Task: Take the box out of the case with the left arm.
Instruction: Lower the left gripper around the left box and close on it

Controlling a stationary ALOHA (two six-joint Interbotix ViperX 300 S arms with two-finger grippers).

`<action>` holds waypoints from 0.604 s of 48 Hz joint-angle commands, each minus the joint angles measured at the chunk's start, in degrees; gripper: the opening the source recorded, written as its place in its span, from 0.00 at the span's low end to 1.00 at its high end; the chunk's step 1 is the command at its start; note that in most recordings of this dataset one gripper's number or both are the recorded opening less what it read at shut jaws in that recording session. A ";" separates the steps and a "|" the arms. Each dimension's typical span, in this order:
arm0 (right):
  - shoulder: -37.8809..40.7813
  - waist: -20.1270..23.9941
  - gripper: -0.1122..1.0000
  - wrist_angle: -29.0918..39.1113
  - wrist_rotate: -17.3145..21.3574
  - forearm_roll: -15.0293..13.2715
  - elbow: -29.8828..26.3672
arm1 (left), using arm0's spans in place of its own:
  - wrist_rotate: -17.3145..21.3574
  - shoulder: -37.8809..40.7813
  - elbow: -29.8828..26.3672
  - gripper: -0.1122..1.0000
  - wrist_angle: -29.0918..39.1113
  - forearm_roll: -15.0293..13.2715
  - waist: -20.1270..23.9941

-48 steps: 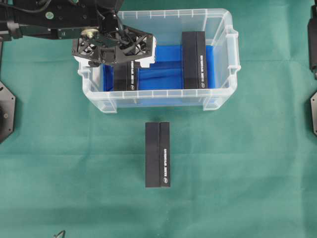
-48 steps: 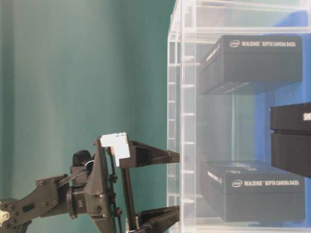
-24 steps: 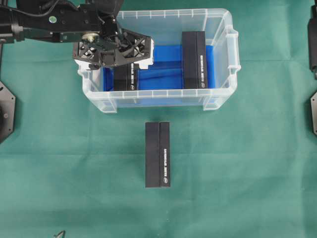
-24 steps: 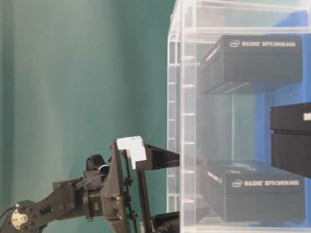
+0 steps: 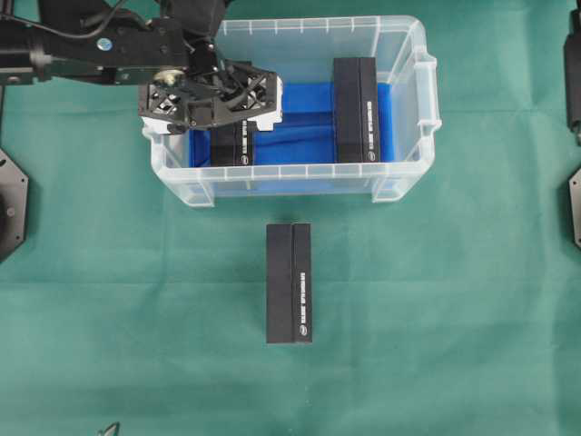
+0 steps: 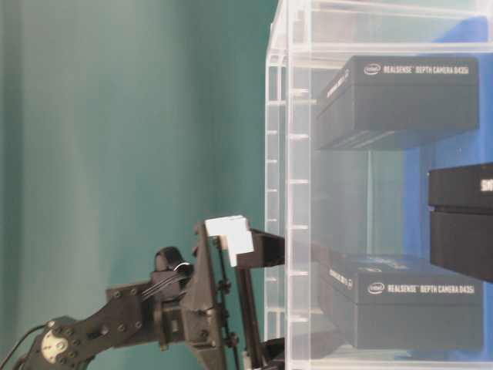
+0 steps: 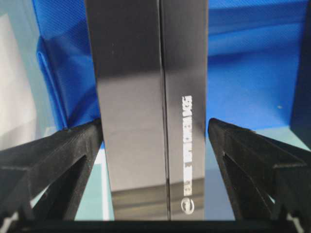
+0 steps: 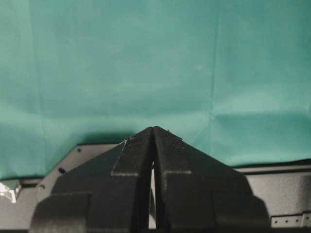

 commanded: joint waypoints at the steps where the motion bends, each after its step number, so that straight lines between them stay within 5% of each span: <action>1: -0.18 -0.09 0.10 -0.35 -0.09 -0.09 -0.97 | 0.26 -0.18 -1.32 0.89 -0.26 0.18 0.26; 29: -0.18 -0.09 0.10 -0.35 -0.09 -0.09 -0.97 | 0.18 1.67 -1.49 0.89 -0.26 0.09 0.35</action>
